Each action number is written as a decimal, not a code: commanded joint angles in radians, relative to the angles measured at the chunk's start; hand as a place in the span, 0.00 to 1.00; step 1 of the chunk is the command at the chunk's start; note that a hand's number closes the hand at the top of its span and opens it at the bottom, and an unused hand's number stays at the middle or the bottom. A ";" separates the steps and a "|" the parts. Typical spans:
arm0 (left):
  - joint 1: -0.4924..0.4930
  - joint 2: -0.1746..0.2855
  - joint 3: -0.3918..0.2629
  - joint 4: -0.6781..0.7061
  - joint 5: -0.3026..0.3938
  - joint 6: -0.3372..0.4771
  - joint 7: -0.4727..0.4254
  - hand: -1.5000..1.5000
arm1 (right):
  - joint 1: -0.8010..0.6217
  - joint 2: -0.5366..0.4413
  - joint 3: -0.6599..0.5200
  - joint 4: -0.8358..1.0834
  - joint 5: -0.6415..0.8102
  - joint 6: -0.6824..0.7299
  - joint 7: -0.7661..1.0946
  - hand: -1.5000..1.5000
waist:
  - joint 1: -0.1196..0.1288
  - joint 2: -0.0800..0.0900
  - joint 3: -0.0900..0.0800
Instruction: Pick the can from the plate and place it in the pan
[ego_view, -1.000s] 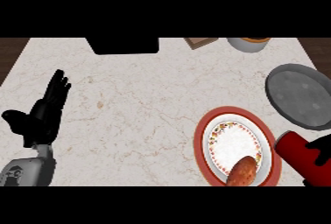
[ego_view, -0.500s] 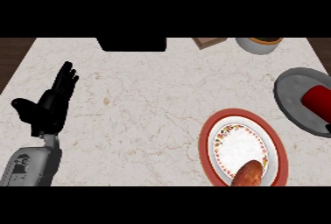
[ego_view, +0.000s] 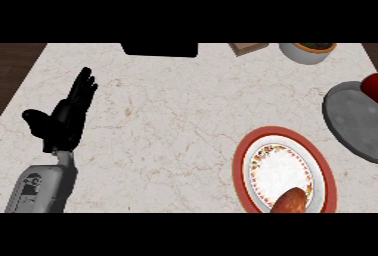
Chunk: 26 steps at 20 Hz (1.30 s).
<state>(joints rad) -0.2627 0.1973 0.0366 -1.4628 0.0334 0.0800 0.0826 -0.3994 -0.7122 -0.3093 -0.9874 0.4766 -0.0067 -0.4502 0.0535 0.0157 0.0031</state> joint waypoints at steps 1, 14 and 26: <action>-0.013 -0.001 0.017 0.051 -0.005 0.002 -0.042 0.50 | -0.089 0.037 -0.003 0.282 0.052 -0.122 -0.165 1.00 | -0.007 0.003 0.001; -0.050 -0.016 -0.008 0.022 -0.008 -0.001 -0.004 0.50 | -0.267 0.036 0.019 0.708 0.079 0.136 -0.179 0.00 | 0.034 0.019 0.005; -0.052 0.019 0.042 0.028 0.008 -0.005 0.005 0.50 | -0.293 -0.050 -0.191 0.817 -0.108 0.258 -0.421 0.00 | -0.012 0.010 0.005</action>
<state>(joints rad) -0.3023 0.1994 0.0535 -1.4449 0.0303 0.0788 0.0836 -0.7067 -0.7295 -0.4201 -0.2094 0.4467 0.1831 -0.8100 0.0607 0.0273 0.0072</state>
